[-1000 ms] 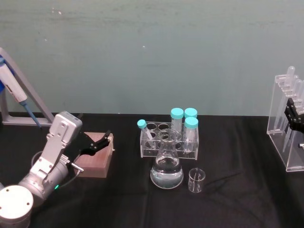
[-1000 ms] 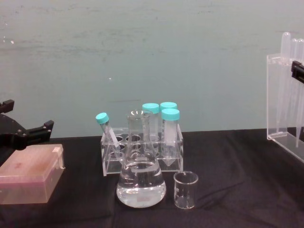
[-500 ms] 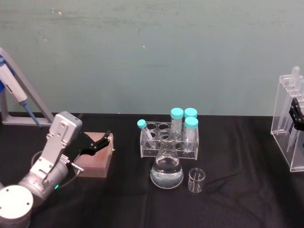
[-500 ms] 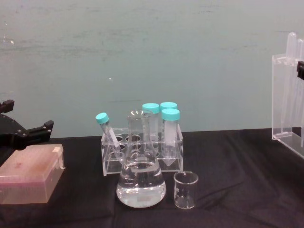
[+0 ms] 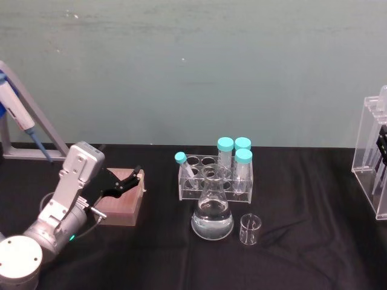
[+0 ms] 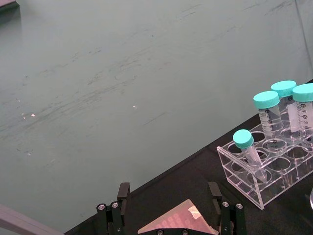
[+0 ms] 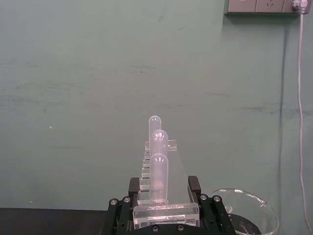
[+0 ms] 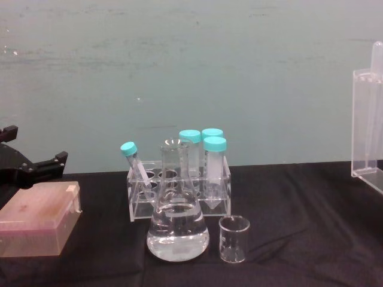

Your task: Place the experimental apparatus aside using one hand.

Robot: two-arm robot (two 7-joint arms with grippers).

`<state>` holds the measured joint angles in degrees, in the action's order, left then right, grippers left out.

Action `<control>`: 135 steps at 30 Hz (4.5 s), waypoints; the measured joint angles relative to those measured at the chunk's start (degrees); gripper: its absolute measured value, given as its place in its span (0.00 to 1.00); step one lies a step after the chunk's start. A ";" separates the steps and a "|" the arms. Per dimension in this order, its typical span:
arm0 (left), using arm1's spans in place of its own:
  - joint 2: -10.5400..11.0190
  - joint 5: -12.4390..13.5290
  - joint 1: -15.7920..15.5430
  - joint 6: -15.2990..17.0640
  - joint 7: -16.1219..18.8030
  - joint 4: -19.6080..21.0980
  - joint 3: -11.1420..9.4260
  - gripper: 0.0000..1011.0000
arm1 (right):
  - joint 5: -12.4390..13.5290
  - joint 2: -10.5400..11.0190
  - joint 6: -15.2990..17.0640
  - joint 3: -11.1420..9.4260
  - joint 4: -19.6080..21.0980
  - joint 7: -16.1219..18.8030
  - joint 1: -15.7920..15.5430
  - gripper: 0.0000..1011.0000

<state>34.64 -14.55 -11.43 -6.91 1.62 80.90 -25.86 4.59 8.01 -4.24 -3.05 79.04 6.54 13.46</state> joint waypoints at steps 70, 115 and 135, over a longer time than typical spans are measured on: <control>0.00 0.00 0.00 0.00 0.00 0.00 0.00 0.99 | 3.22 0.54 -1.29 -1.11 -1.60 1.36 -0.42 0.60; 0.00 0.00 0.00 0.00 0.00 0.00 0.00 0.99 | 2.72 1.39 -0.99 -1.18 -2.60 1.52 -0.55 0.60; 0.00 0.00 0.00 0.00 0.00 0.00 0.00 0.99 | 2.71 1.29 -0.39 -1.11 -2.39 1.46 -0.81 0.60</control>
<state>34.64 -14.55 -11.43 -6.91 1.62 80.90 -25.86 7.30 9.30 -4.64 -4.15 76.65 8.00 12.66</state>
